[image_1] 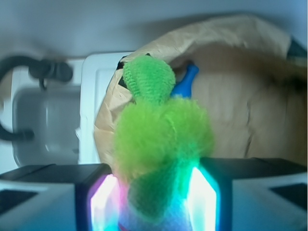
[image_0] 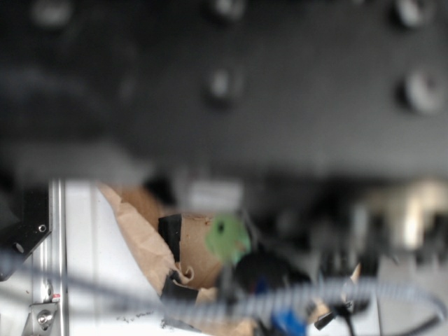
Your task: Grab the green animal.
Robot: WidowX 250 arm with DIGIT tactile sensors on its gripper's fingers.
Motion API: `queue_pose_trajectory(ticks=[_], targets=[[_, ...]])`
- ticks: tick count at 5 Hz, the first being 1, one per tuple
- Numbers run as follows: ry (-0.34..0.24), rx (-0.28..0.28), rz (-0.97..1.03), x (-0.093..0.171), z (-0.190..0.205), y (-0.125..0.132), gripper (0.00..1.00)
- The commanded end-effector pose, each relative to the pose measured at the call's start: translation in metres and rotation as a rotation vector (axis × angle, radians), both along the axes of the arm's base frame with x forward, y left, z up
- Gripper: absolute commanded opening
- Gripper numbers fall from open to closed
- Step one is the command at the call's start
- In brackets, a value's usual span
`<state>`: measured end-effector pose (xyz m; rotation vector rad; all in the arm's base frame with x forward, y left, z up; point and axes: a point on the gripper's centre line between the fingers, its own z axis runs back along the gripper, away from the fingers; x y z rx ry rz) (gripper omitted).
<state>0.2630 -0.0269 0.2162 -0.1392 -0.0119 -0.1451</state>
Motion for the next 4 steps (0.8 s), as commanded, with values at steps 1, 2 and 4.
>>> queue_pose_trajectory(ticks=[1, 2, 4], targets=[[-0.082, 0.129, -0.089, 0.003, -0.016, 0.051, 0.0], [-0.083, 0.159, -0.092, -0.008, -0.027, 0.048, 0.0], [-0.093, 0.16, -0.043, -0.012, -0.024, 0.043, 0.0]])
